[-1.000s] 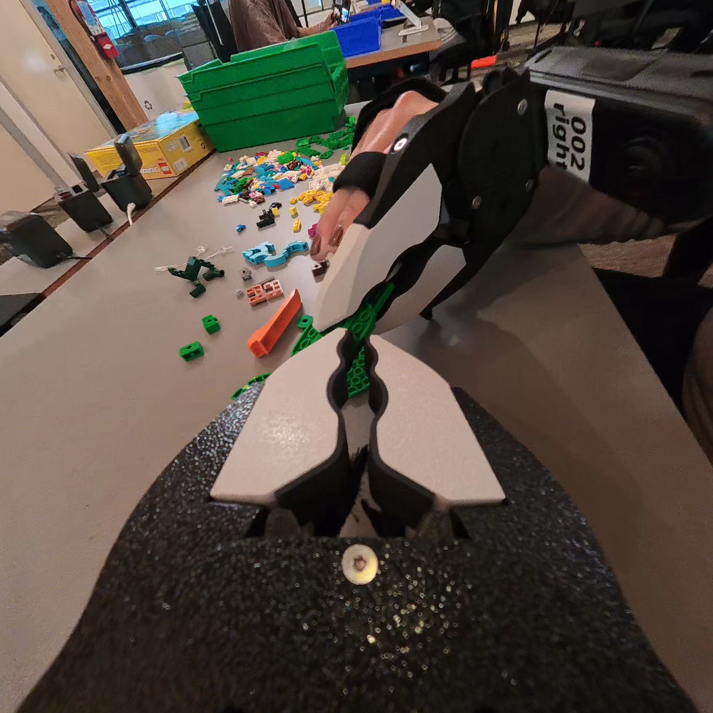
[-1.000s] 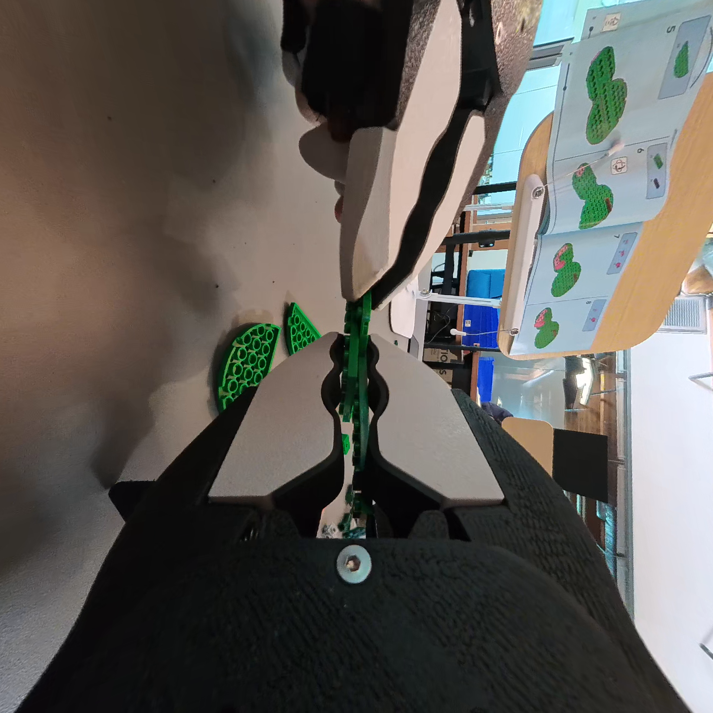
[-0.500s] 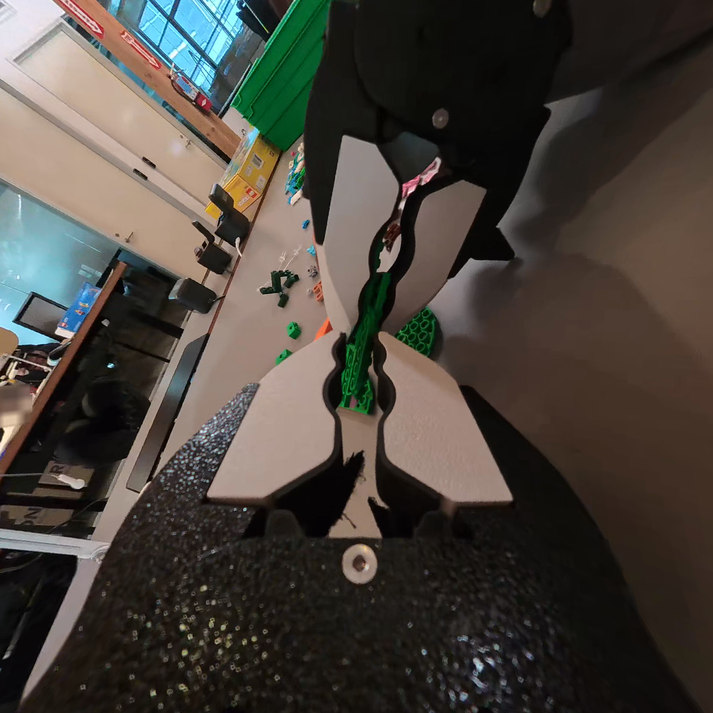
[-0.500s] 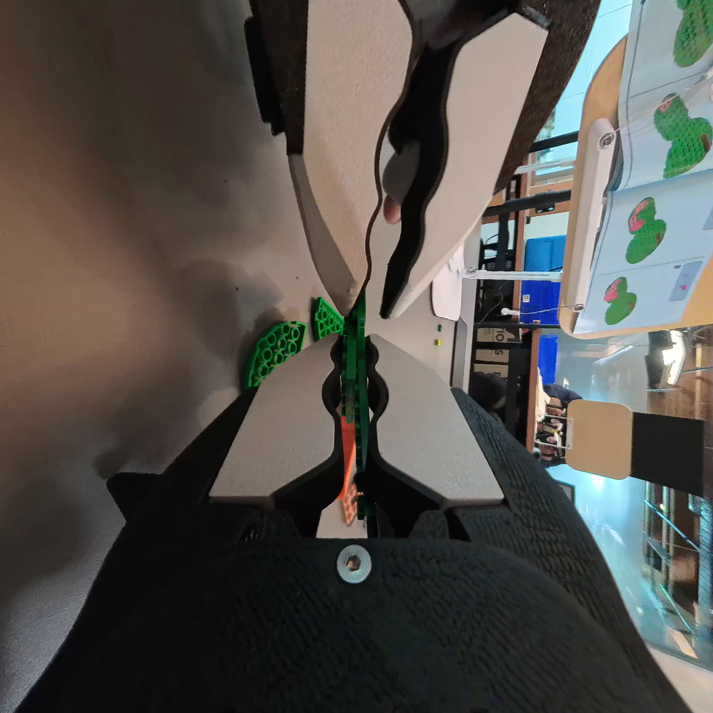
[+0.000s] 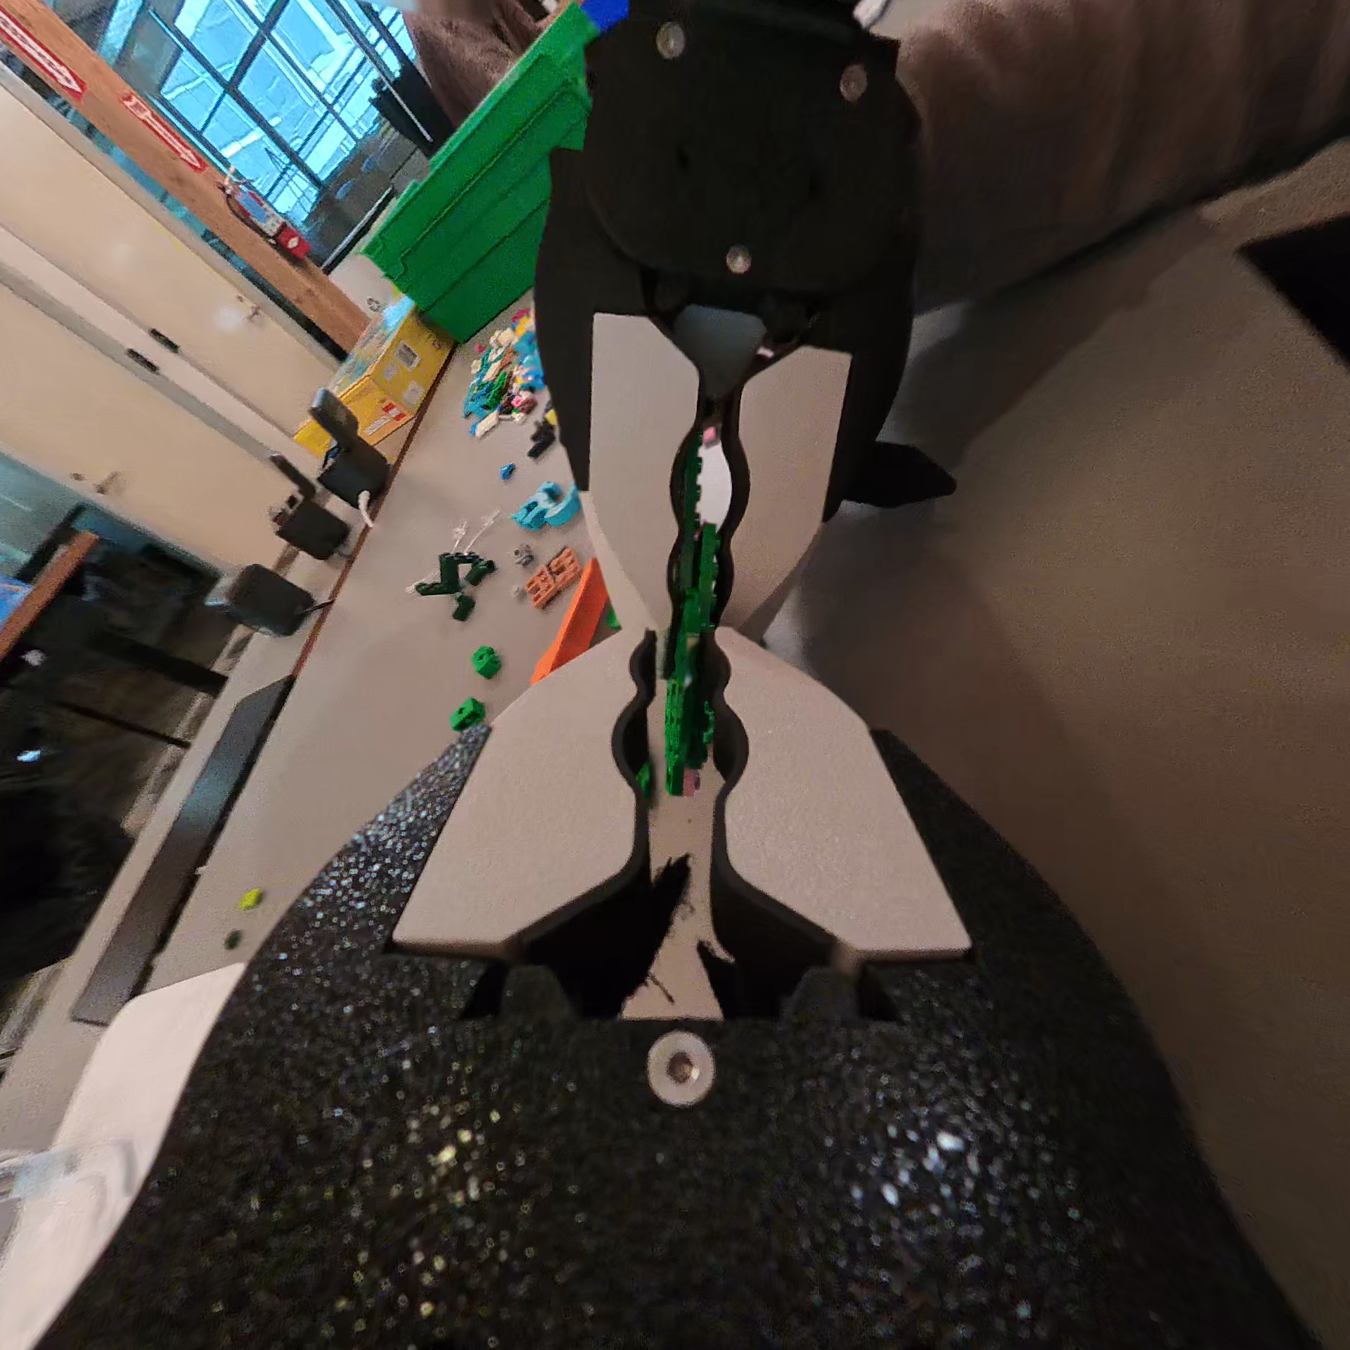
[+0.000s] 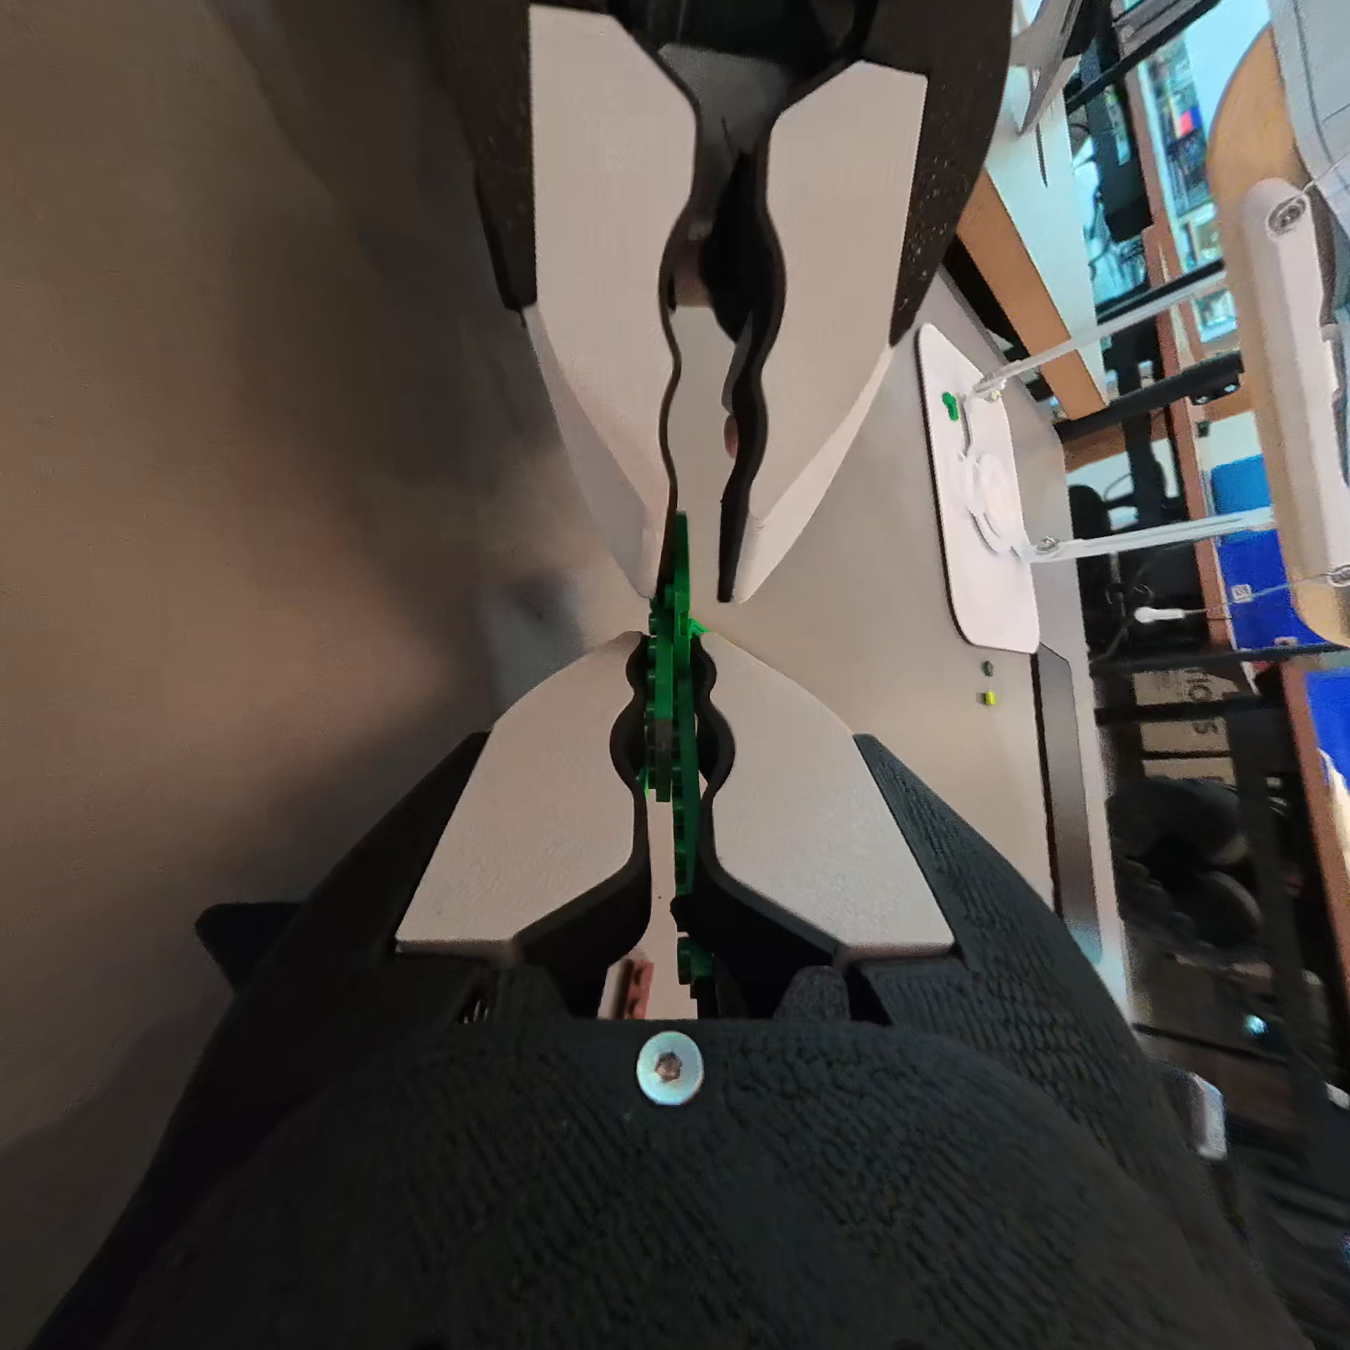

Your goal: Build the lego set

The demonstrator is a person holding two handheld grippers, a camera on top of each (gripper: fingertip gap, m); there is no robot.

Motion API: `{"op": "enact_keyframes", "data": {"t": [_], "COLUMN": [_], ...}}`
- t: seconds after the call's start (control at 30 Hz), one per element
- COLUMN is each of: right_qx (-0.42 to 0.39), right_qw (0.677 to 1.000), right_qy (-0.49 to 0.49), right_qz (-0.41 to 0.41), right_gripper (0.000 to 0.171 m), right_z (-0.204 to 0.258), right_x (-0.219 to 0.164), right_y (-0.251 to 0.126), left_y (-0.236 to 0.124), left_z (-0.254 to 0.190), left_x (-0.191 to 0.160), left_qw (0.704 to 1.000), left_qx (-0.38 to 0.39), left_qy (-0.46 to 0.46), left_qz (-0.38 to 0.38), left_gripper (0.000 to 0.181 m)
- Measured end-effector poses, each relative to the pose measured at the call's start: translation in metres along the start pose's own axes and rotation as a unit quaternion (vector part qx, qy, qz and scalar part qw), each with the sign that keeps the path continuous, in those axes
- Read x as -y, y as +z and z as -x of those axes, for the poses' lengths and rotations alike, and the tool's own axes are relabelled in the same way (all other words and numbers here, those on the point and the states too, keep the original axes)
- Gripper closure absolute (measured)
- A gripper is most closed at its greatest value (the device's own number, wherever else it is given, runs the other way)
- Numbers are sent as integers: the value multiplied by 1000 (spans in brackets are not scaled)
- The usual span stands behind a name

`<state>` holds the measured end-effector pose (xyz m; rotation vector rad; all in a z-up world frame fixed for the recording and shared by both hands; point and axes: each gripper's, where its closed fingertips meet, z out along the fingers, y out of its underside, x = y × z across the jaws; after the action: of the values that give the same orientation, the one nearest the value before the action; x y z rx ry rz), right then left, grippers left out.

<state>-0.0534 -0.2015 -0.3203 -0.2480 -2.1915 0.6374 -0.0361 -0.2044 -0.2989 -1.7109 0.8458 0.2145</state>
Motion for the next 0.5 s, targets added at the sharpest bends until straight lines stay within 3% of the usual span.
{"op": "enact_keyframes", "data": {"t": [0.23,0.5], "right_qx": [13,20], "right_qw": [1000,999], "right_qy": [10,20], "right_qz": [-25,-34], "right_gripper": [164,164], "right_z": [4,6], "right_x": [7,10], "right_y": [-2,-1], "left_y": [-5,-6], "left_z": [-4,-10], "left_x": [5,6], "left_qw": [996,995], "left_qx": [-44,-69], "left_qy": [-62,-59], "left_qz": [-41,-43], "left_gripper": [167,164]}}
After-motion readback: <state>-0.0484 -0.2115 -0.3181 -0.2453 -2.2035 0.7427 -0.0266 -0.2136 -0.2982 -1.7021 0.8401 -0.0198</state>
